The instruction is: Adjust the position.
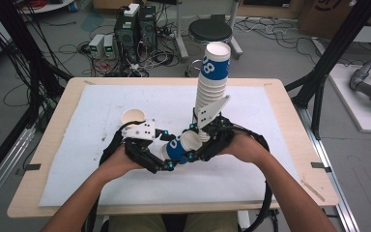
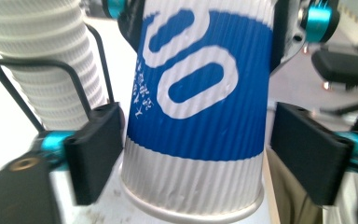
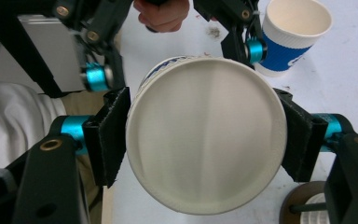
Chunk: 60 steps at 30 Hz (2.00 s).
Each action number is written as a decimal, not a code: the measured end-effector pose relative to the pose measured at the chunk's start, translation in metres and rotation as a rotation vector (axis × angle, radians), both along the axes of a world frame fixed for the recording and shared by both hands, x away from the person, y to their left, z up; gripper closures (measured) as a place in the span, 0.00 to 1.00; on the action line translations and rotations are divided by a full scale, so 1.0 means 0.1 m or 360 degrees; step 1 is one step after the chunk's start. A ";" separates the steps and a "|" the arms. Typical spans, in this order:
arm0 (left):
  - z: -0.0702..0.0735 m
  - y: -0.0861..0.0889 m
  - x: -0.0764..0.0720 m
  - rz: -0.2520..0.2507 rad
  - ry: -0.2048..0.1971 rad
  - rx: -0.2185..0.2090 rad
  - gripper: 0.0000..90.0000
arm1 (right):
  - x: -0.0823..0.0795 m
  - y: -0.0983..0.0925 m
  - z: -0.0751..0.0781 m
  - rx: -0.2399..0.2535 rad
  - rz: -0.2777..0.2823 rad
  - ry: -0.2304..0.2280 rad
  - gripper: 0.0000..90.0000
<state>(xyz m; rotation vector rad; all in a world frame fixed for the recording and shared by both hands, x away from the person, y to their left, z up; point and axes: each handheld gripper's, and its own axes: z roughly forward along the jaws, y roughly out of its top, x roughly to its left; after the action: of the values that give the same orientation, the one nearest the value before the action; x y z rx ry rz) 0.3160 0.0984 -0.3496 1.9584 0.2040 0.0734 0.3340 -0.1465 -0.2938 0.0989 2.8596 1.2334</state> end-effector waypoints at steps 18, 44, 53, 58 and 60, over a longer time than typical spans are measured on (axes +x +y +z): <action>-0.16 0.18 0.01 0.0104 -0.0011 -0.0414 0.17 | -0.02 -0.33 -0.28 0.0357 -0.0163 0.0047 0.32; -0.29 0.01 -0.01 0.0049 0.0096 -0.0445 0.16 | -0.08 -0.40 -0.51 0.0764 -0.0168 0.0223 0.32; -0.26 0.02 -0.01 0.0015 0.0138 -0.0372 0.21 | -0.07 -0.40 -0.52 0.0733 -0.0162 0.0230 0.32; -0.22 0.04 -0.01 -0.0026 0.0125 -0.0364 0.24 | -0.08 -0.41 -0.50 0.0754 -0.0152 0.0267 0.32; -0.19 0.05 -0.02 -0.0028 0.0125 -0.0356 0.24 | -0.09 -0.40 -0.50 0.0752 -0.0145 0.0256 0.31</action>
<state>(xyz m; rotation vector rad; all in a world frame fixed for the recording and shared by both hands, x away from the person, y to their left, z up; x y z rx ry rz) 0.3142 0.1036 -0.3688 1.7410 0.2362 -0.0365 0.3254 -0.1869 -0.3437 0.3457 2.5821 1.9301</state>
